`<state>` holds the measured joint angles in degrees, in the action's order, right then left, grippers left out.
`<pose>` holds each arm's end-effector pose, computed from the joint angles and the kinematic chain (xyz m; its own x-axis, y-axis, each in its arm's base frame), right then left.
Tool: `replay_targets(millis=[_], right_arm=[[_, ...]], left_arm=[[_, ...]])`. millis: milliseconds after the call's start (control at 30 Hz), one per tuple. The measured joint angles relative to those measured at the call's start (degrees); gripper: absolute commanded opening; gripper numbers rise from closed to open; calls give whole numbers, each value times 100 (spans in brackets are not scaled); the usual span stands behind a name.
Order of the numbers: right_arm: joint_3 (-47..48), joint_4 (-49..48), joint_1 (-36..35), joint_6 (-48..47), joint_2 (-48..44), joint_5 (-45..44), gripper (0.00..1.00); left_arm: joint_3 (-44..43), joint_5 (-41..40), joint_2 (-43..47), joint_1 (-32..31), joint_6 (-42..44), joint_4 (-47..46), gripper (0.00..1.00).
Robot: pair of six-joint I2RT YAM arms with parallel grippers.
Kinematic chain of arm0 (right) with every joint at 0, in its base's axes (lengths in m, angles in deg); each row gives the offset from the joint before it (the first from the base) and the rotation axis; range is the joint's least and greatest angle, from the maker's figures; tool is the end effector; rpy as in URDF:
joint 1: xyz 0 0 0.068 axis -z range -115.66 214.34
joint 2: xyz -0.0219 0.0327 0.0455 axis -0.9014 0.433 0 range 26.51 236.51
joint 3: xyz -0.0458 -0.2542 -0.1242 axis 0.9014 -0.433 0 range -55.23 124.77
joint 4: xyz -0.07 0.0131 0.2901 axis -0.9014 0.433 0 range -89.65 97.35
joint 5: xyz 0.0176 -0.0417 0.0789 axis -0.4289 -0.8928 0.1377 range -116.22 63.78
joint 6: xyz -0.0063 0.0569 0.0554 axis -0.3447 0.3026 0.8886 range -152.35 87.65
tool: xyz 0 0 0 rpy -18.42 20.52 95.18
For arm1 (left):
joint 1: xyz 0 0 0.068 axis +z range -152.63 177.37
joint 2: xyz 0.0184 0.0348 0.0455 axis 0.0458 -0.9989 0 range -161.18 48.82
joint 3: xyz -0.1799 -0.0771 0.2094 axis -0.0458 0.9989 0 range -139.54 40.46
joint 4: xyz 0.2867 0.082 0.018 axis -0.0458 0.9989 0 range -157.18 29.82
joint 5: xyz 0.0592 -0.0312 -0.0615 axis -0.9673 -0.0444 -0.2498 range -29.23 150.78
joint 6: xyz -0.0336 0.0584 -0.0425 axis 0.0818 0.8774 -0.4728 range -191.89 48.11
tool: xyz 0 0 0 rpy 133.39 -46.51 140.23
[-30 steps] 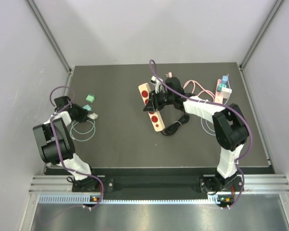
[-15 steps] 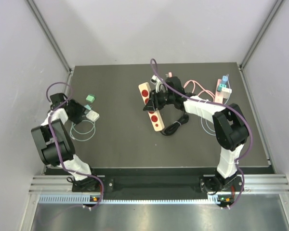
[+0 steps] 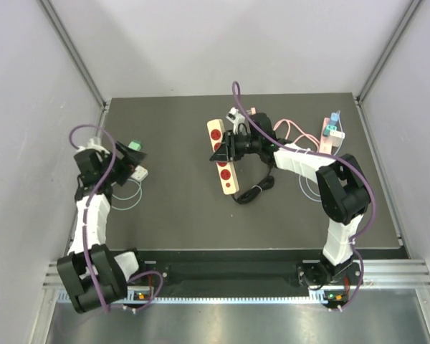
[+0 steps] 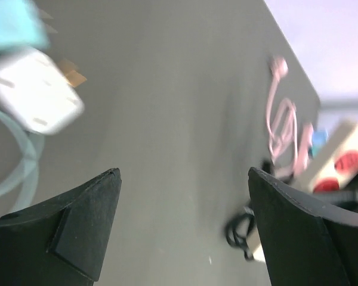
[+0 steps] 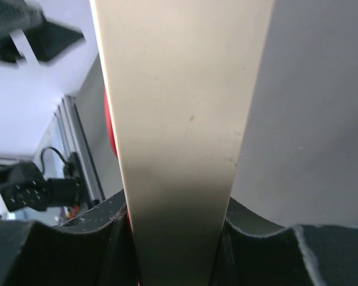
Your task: Pull the plug off the socket
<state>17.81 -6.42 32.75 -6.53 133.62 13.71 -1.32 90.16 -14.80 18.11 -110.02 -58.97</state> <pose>0.3889 0.2908 0.2117 -0.7384 -0.0620 -0.6716 -0.6287 0.4238 0.6521 0.2910 0.0743 0.2457 -0.4231 -0.7355 -0.5292 -0.2194 0.6498 -0.7278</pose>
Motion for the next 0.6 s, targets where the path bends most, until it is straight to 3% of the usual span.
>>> replay_targets(millis=[67, 333, 600], right_arm=[[-39, -83, 0, 264, 0, -33, 0], [-334, -267, -28, 1241, 0, -525, 0], [-496, -262, -66, 1781, 0, -911, 0]], left_arm=[[234, 68, 151, -463, -199, -63, 93], [280, -616, 256, -3464, -636, -487, 93], [-782, -1867, -1036, -5204, -623, -369, 93]])
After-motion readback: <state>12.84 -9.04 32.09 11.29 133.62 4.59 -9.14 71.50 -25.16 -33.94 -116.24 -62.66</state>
